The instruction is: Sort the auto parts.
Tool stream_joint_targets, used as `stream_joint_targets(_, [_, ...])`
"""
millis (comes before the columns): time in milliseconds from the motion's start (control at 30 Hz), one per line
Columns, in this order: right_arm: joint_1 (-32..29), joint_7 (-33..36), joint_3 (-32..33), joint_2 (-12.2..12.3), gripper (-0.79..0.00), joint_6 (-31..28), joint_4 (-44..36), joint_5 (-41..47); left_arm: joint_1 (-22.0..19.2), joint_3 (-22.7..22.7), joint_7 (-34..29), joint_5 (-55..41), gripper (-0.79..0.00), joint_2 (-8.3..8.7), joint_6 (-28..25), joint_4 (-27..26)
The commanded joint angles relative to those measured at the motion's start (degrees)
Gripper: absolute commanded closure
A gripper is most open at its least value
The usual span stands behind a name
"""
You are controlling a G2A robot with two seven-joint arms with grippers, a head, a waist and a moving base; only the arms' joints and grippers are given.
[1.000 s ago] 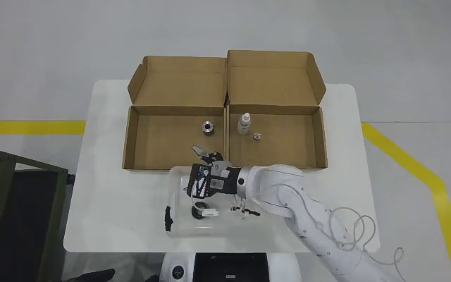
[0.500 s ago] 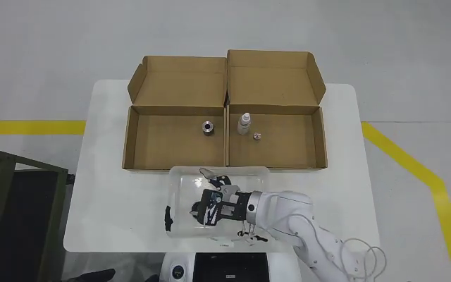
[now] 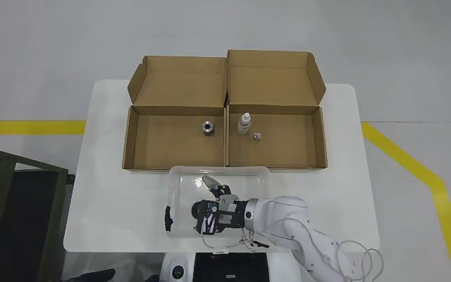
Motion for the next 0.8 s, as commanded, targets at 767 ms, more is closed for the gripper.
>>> stream_joint_targets(767, [3.4, 1.7, -2.6, 0.1, -0.631, -0.7, 6.3, 3.2, 0.0, 0.0, 0.0, 0.0, -0.785, 0.00, 0.0, 0.0])
